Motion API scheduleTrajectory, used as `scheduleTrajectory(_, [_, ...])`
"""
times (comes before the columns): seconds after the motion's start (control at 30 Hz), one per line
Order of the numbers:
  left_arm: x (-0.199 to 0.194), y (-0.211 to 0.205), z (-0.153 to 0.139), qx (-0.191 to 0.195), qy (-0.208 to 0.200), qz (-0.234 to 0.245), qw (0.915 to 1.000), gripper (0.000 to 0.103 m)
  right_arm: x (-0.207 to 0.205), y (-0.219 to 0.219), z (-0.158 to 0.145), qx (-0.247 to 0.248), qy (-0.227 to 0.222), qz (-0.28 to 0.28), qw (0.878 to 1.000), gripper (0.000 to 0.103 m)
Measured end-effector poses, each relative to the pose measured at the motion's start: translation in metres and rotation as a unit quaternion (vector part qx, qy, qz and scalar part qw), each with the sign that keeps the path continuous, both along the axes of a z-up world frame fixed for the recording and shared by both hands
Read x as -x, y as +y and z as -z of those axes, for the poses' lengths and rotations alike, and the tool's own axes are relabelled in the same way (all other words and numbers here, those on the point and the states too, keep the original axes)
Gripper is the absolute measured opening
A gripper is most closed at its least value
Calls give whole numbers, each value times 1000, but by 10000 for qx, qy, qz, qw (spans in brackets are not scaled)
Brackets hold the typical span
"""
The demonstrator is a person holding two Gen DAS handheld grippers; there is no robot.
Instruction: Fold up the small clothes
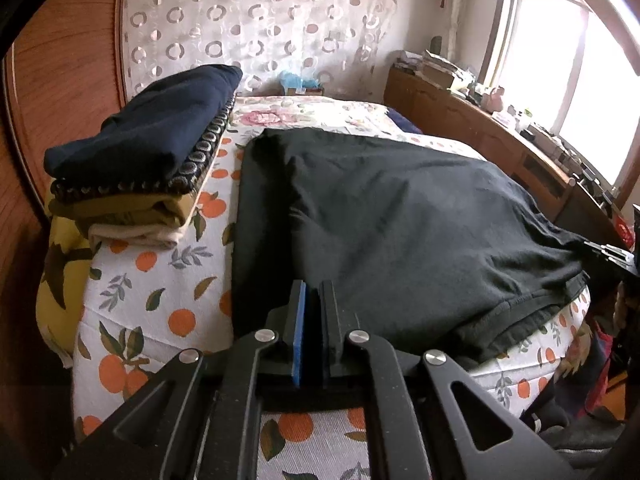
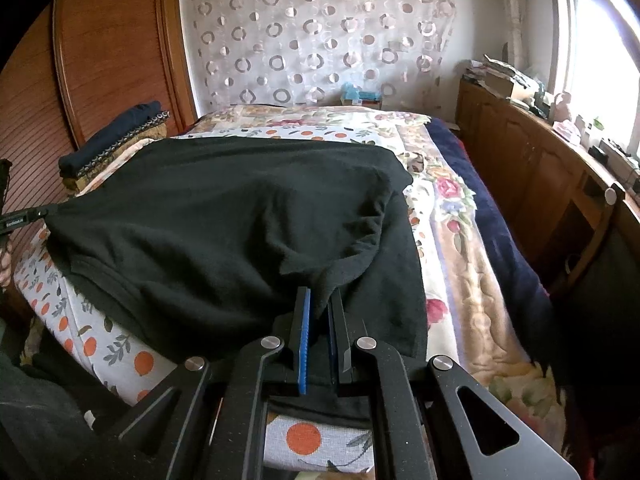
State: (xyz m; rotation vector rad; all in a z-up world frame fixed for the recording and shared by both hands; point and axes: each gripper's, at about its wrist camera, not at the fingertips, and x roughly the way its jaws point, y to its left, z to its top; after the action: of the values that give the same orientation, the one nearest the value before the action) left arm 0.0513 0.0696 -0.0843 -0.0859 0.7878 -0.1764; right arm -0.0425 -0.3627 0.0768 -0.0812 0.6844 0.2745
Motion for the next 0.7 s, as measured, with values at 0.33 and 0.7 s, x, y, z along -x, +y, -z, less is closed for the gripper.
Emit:
scheduleTrajectory(0.33, [-1,3,2,-37,27,-115,9999,63,20,-8,-12,134,-262,28,9996,47])
scheduleTrajectory(0.7, [-5,5,14,-150,189,-252,9994,67,13,21,11,135,-228,-302,9992,62])
